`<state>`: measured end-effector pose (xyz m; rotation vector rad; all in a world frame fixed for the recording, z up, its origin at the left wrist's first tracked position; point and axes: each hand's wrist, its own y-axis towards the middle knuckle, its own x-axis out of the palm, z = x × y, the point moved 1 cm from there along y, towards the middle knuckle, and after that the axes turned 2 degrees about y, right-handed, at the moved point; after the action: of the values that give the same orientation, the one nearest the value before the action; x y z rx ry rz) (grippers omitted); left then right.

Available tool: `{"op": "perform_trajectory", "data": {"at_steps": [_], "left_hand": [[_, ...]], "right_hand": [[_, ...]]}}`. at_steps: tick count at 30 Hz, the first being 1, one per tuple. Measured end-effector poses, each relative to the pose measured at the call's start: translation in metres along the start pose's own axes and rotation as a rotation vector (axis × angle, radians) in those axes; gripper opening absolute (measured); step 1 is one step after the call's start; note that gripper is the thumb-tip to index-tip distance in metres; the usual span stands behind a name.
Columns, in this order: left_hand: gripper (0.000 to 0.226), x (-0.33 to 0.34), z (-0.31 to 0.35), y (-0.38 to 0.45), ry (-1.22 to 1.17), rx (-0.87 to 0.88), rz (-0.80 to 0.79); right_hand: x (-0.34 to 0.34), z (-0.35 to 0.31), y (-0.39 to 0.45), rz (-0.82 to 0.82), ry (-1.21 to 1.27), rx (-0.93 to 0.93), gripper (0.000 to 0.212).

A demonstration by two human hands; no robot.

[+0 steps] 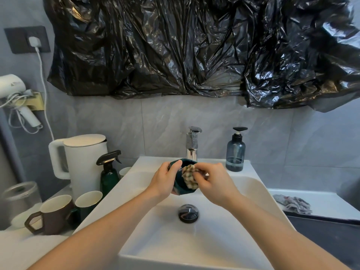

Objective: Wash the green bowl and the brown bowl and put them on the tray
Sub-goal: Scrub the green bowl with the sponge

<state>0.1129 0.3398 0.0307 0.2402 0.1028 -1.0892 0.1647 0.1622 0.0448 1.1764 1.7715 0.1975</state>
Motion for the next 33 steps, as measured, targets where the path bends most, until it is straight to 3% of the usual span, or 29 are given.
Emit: {"op": "perform_trajectory", "data": {"at_steps": [6,12,21,24,27,29,33], "left_hand": [[0.034,-0.035,-0.012,-0.010,0.300,0.121,0.035],[0.035,-0.047,-0.023,-0.013,0.701,0.284,-0.001],[0.043,-0.043,-0.026,-0.010,0.578,0.330,0.058],[0.045,-0.043,-0.026,-0.012,0.505,0.335,0.039],[0.046,-0.043,-0.024,-0.013,0.491,0.343,0.053],[0.045,-0.044,-0.022,-0.014,0.506,0.348,0.069],[0.041,-0.043,-0.022,-0.014,0.487,0.363,0.061]], "right_hand": [[-0.006,0.006,0.001,0.127,0.173,0.123,0.019],[-0.004,0.011,0.003,0.128,0.178,0.172,0.022],[0.021,-0.011,-0.004,0.090,0.177,-0.025,0.033],[0.026,-0.017,-0.006,0.071,0.114,-0.139,0.047],[0.023,-0.014,-0.007,0.021,0.045,-0.192,0.047],[0.024,-0.005,-0.005,-0.028,-0.002,-0.146,0.045],[0.025,0.016,-0.001,-0.042,0.028,0.133,0.032]]}}
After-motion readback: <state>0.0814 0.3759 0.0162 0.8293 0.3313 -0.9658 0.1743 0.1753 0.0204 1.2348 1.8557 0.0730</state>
